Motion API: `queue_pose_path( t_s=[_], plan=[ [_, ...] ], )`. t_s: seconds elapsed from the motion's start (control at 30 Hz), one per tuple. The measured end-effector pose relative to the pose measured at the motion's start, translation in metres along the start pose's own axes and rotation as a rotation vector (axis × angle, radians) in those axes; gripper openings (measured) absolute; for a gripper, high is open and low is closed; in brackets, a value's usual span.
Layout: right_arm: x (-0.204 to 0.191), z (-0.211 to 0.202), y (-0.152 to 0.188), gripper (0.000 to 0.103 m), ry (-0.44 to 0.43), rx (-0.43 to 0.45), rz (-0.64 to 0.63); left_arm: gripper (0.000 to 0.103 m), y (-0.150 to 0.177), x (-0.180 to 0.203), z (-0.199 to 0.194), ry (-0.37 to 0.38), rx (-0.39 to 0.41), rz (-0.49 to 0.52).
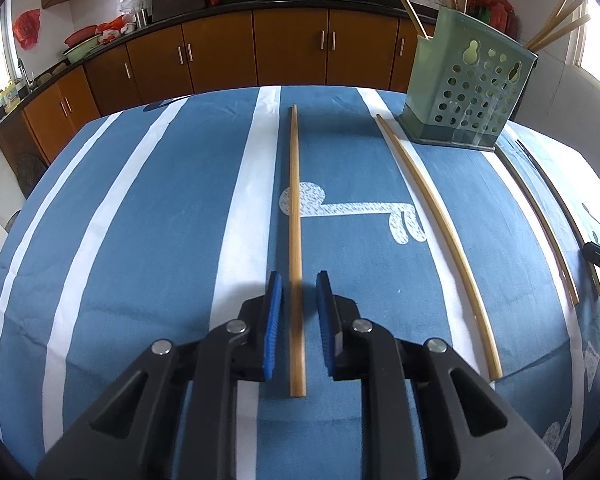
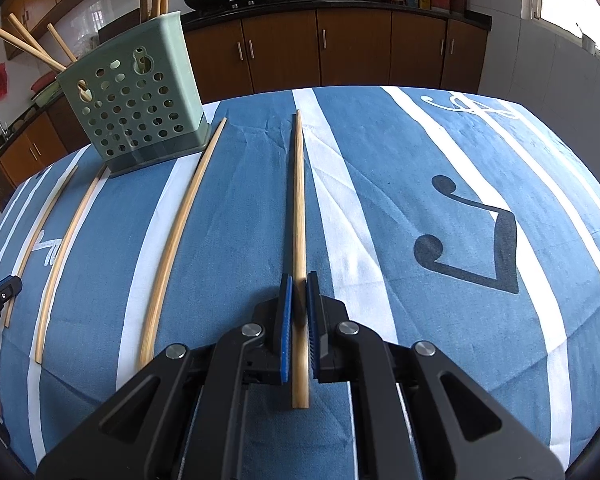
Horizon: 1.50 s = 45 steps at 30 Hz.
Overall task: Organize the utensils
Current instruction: 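Lift both held chopsticks off the cloth, then carry both chopsticks over the green holder and lower them inside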
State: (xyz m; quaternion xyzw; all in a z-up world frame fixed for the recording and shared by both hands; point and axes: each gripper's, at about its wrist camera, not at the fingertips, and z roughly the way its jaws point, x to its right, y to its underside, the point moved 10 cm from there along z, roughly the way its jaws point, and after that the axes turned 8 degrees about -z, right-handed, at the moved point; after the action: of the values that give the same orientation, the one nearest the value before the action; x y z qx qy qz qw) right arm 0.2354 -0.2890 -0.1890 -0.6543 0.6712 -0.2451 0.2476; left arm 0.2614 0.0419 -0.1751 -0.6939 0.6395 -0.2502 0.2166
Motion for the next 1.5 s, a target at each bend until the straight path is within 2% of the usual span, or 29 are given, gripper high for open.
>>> queue_pose_path(
  t_s=[0.1, 0.2, 0.3, 0.6, 1.1, 1.27, 1.5],
  plan=[
    [-0.002, -0.003, 0.003, 0.008, -0.001, 0.0, -0.006, 0.009, 0.003, 0.0, -0.002, -0.005, 0.001, -0.001],
    [-0.001, -0.007, 0.003, 0.008, -0.002, 0.005, -0.005, 0.008, 0.004, -0.001, -0.003, -0.001, -0.007, 0.004],
    [0.001, -0.024, -0.005, 0.008, 0.003, 0.063, -0.005, 0.008, 0.001, -0.007, -0.008, 0.004, -0.016, -0.009],
    [0.014, -0.07, -0.045, 0.008, 0.001, 0.219, 0.032, 0.008, -0.031, -0.009, -0.054, 0.044, 0.097, -0.015],
    [0.024, -0.114, -0.086, 0.008, -0.006, 0.391, 0.07, 0.008, -0.094, 0.003, -0.128, 0.098, 0.313, -0.036],
    [0.022, -0.123, -0.096, 0.008, -0.011, 0.425, 0.07, 0.008, -0.11, 0.007, -0.145, 0.11, 0.358, -0.033],
    [0.016, -0.129, -0.103, 0.008, -0.022, 0.445, 0.055, 0.008, -0.117, 0.011, -0.15, 0.11, 0.372, -0.03]
  ],
)
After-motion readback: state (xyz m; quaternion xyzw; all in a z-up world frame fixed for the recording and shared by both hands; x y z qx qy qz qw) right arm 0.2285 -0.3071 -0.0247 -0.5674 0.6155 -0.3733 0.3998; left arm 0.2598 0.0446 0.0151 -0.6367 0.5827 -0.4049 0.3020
